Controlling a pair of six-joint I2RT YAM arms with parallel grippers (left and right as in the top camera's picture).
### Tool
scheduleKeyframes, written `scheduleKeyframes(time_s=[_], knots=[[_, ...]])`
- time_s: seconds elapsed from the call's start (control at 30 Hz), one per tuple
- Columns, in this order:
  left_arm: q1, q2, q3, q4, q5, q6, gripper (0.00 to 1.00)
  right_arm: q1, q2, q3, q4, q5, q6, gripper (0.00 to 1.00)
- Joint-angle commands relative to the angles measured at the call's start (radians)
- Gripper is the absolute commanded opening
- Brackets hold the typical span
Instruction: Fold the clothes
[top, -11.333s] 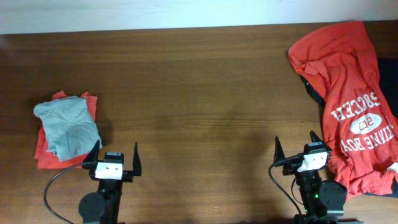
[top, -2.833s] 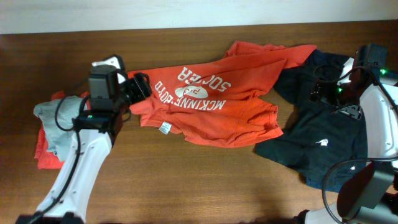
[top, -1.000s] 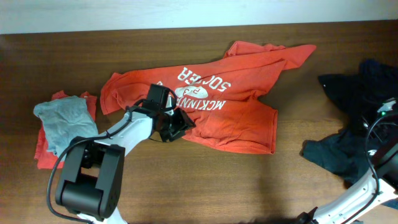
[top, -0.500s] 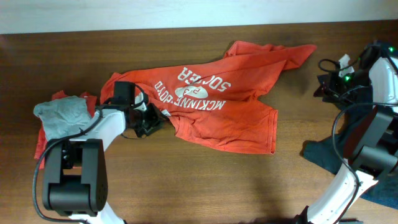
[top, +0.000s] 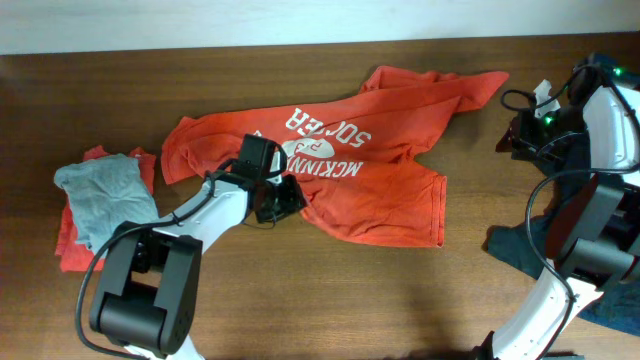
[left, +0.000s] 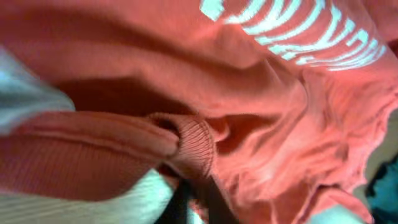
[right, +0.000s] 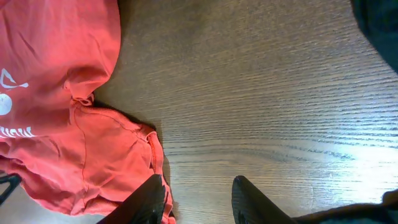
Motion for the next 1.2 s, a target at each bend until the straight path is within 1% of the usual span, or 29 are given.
scheduleKeyframes(time_s=[0.0, 0.03, 0.17, 0.23, 0.3, 0.43, 0.5, 0.57, 0.6, 0.67, 0.7, 0.73, 0.8, 0.9, 1.0, 1.07, 1.17], knots=[[0.039, -0.021, 0.004, 0.005, -0.122, 0.009, 0.00, 0.006, -0.026, 0.015, -0.010, 0.009, -0.014, 0.41], [0.064, -0.021, 0.006, 0.005, -0.143, 0.010, 0.00, 0.006, -0.026, 0.015, -0.011, 0.010, -0.014, 0.41], [0.213, -0.021, 0.050, -0.015, -0.154, 0.087, 0.00, 0.005, -0.026, 0.015, -0.011, 0.010, -0.014, 0.41], [0.320, -0.021, 0.119, -0.047, -0.154, 0.156, 0.00, 0.005, -0.026, 0.015, -0.011, 0.010, -0.014, 0.41], [0.389, -0.021, 0.182, -0.063, -0.153, 0.192, 0.00, 0.006, -0.026, 0.015, -0.011, 0.010, -0.014, 0.41], [0.502, -0.021, 0.330, -0.082, -0.138, 0.235, 0.00, 0.006, -0.026, 0.015, -0.011, 0.010, -0.014, 0.41], [0.549, -0.021, 0.414, -0.107, -0.137, 0.234, 0.01, 0.006, -0.026, 0.015, -0.011, 0.009, -0.014, 0.40], [0.568, -0.021, 0.468, -0.155, -0.133, 0.234, 0.12, 0.006, -0.026, 0.015, -0.011, 0.009, -0.014, 0.41], [0.570, -0.021, 0.490, -0.198, -0.128, 0.234, 0.30, 0.006, -0.026, 0.015, -0.011, 0.009, -0.014, 0.41], [0.565, -0.021, 0.504, -0.271, -0.092, 0.251, 0.70, 0.006, -0.026, 0.015, -0.011, 0.010, -0.014, 0.41], [0.554, -0.021, 0.504, -0.346, -0.057, 0.260, 0.83, 0.006, -0.026, 0.015, -0.011, 0.010, -0.014, 0.41], [0.543, -0.021, 0.504, -0.403, -0.051, 0.260, 0.87, 0.006, -0.026, 0.015, -0.011, 0.009, -0.014, 0.41], [0.523, -0.021, 0.504, -0.504, -0.063, 0.274, 0.99, 0.006, -0.026, 0.014, -0.011, 0.009, -0.014, 0.41], [0.473, -0.021, 0.502, -0.686, -0.162, 0.281, 0.99, 0.006, -0.026, 0.014, -0.023, 0.008, -0.029, 0.42], [0.430, -0.021, 0.489, -0.783, -0.256, 0.278, 0.99, 0.006, -0.026, 0.012, -0.023, 0.009, -0.034, 0.42], [0.402, -0.021, 0.455, -0.803, -0.328, 0.276, 0.99, 0.006, -0.026, 0.012, -0.023, 0.009, -0.034, 0.42], [0.403, -0.020, 0.392, -0.774, -0.378, 0.222, 0.99, 0.006, -0.026, 0.012, -0.024, 0.009, -0.033, 0.42]])
